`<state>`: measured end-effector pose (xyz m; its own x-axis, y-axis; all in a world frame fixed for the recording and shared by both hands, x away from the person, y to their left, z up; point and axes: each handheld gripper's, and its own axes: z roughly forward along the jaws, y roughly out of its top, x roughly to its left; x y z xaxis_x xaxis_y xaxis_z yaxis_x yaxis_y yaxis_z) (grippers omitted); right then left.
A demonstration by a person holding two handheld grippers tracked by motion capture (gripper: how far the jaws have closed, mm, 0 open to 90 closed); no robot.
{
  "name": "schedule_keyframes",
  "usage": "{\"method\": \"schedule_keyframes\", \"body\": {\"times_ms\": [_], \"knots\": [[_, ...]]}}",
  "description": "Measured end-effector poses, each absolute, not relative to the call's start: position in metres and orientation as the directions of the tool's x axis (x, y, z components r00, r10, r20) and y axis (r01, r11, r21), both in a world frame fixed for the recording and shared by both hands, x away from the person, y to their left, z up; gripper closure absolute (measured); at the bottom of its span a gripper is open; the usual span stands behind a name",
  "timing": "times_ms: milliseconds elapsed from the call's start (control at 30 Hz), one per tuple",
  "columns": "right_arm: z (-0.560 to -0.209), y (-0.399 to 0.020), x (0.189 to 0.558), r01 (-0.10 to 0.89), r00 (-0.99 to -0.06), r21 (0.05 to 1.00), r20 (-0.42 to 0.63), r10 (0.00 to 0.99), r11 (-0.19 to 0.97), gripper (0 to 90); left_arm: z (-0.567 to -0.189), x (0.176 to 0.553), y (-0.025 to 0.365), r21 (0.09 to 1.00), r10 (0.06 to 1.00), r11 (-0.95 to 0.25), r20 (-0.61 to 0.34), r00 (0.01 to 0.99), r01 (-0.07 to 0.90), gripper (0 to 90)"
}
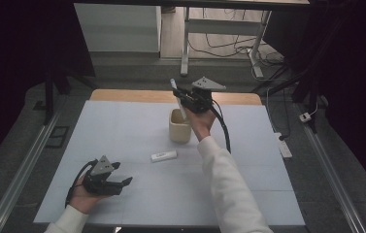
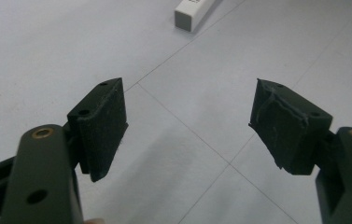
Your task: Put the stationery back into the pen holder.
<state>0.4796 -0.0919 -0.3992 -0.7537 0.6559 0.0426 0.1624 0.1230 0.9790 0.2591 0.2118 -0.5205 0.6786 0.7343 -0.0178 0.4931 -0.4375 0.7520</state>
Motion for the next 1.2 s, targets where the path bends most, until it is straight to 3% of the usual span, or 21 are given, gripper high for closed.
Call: {"method": "schedule_keyframes", "body": {"times_ms": [33, 167, 233, 1200], "knots": [[-0.4, -0.092, 0.479, 0.161, -0.752, 0.979, 0.04, 0.657, 0.125, 75.7, -0.52, 0.259, 0.212, 0.752, 0.734, -0.438, -0.018, 0.679, 0.493, 26.6], [-0.402, -0.094, 0.477, 0.156, -0.732, 0.979, 0.025, 0.681, 0.131, 56.6, -0.521, 0.26, 0.212, 0.751, 0.735, -0.438, -0.018, 0.678, 0.494, 26.6], [-0.4, -0.096, 0.475, 0.159, -0.731, 0.977, 0.019, 0.682, 0.143, 52.9, -0.521, 0.26, 0.212, 0.751, 0.735, -0.437, -0.019, 0.678, 0.495, 26.6], [-0.41, -0.139, 0.451, 0.248, -0.767, 0.94, 0.043, 0.64, 0.234, 52.7, -0.522, 0.26, 0.212, 0.747, 0.739, -0.438, -0.017, 0.674, 0.5, 26.6]]}}
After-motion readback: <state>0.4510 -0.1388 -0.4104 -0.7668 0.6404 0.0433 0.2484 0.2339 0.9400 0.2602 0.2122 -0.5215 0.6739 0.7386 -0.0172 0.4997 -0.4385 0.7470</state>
